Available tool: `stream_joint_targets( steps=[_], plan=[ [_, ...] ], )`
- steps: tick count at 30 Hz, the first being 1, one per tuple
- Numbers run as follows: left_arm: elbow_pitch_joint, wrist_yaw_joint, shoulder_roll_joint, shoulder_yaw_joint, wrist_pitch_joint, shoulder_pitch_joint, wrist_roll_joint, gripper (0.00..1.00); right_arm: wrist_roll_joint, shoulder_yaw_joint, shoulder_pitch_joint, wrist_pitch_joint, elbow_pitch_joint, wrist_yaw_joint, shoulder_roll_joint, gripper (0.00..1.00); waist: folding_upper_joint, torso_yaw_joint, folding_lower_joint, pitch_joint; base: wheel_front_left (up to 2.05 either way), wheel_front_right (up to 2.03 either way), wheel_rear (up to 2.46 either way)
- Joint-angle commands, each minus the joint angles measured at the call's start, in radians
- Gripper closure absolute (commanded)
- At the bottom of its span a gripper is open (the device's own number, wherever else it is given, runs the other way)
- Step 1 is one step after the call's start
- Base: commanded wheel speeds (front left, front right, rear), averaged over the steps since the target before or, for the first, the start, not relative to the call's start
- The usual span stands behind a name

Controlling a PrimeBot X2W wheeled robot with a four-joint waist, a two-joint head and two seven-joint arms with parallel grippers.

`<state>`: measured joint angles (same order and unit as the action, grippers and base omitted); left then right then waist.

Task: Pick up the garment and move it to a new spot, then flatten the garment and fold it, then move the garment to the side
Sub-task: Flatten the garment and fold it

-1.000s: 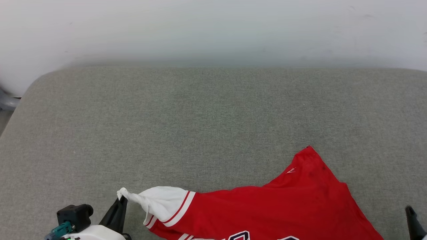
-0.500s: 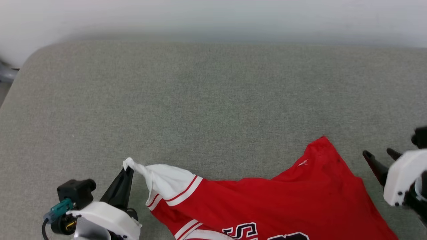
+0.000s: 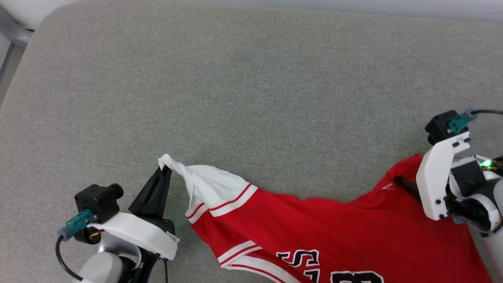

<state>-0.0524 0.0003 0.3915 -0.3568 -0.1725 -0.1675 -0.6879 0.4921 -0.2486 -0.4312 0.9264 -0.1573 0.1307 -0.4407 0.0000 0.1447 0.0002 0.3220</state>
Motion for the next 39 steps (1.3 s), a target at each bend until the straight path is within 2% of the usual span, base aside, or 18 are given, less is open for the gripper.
stream_joint_targets(
  steps=[1, 4, 6, 11, 17, 23, 30, 39],
  plan=[
    [-0.007, -0.006, -0.005, 0.000, -0.010, -0.016, 0.000, 1.00, 0.005, -0.034, -0.006, 0.034, -0.038, 0.000, -0.011, 0.00, 0.0000, 0.012, -0.0002, 0.019, 0.00, 0.00, 0.00],
    [-0.020, -0.011, -0.009, -0.001, -0.019, -0.027, -0.002, 1.00, 0.023, -0.074, 0.007, 0.096, -0.104, 0.000, -0.007, 0.00, 0.0000, 0.017, -0.0002, 0.028, 0.00, 0.00, 0.00],
    [-0.031, -0.015, -0.011, -0.001, -0.024, -0.029, -0.004, 1.00, 0.031, -0.087, 0.011, 0.118, -0.132, 0.000, -0.002, 1.00, 0.0000, 0.018, -0.0002, 0.029, 0.00, 0.00, 0.00],
    [-0.050, -0.015, -0.012, 0.002, -0.032, -0.034, -0.010, 1.00, 0.046, -0.087, -0.021, 0.106, -0.145, 0.000, -0.005, 1.00, 0.0000, 0.016, -0.0002, 0.016, 0.00, 0.00, 0.00],
    [-0.044, 0.010, 0.008, 0.030, -0.026, -0.060, -0.003, 1.00, 0.009, -0.024, -0.099, -0.011, -0.113, -0.001, -0.031, 1.00, 0.0000, 0.003, -0.0002, -0.023, 0.00, 0.00, 0.00],
    [-0.011, 0.032, 0.037, 0.060, 0.016, -0.171, 0.002, 1.00, -0.090, 0.082, -0.163, -0.139, -0.108, -0.001, 0.003, 1.00, 0.0000, -0.025, -0.0002, -0.058, 0.00, 0.00, 0.00],
    [-0.083, 0.007, 0.060, 0.092, 0.067, -0.419, -0.010, 1.00, -0.237, 0.190, -0.286, -0.261, -0.114, -0.001, 0.072, 1.00, 0.0000, -0.065, -0.0002, -0.068, 0.00, 0.00, 0.00],
    [-0.324, -0.056, 0.084, 0.090, 0.086, -0.843, 0.037, 1.00, -0.428, 0.288, -0.540, -0.383, -0.139, -0.001, 0.130, 1.00, 0.0000, -0.096, -0.0002, -0.009, 0.00, 0.00, 0.00]
  ],
)
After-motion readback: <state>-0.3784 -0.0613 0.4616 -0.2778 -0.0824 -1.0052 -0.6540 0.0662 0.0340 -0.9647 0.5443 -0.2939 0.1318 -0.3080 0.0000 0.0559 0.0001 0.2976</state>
